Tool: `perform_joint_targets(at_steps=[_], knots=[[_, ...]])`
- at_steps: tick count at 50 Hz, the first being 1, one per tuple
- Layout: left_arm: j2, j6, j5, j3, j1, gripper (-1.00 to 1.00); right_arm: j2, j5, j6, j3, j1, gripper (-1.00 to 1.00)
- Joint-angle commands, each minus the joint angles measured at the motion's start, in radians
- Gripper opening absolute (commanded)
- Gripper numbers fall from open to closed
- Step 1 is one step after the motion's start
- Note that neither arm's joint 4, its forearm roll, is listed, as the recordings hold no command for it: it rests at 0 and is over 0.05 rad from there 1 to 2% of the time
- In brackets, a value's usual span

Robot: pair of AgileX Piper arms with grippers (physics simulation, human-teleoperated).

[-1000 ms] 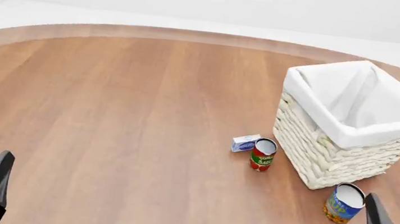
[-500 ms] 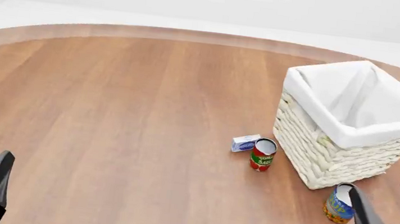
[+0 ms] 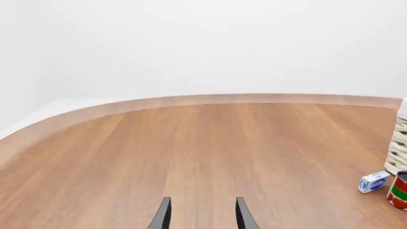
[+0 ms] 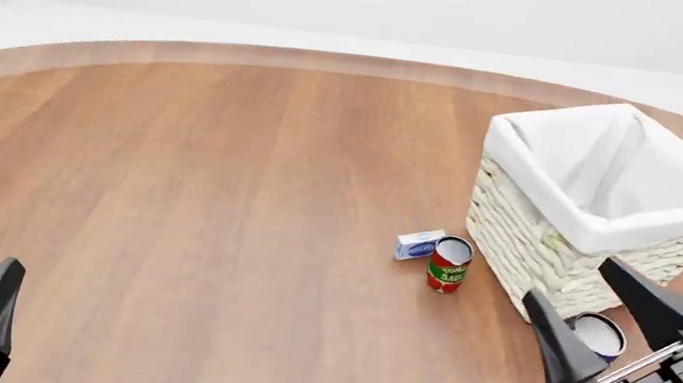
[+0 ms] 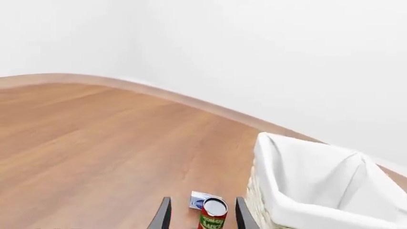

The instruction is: Pick up the ketchup, and put it in the basket.

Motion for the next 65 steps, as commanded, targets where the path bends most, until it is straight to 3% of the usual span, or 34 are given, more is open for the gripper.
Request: perform_joint_targets(at_steps=[1,22,40,65], knots=[[0.000,0.000,0.000,0.000,0.000,1.00,0.164,-0.117,-0.001,-0.032,0.095,1.00],[0.000,0.000,0.000,0.000,0.000,1.00,0.384,-0.221,0.010,-0.112,0.278,1.00],[0.000,0.000,0.000,0.000,0.000,1.00,0.592,-0.280,0.080,-0.212,0.432,1.00],[0.000,0.000,0.000,0.000,0.000,1.00,0.775,-0.262,0.182,-0.360,0.604,1.00]])
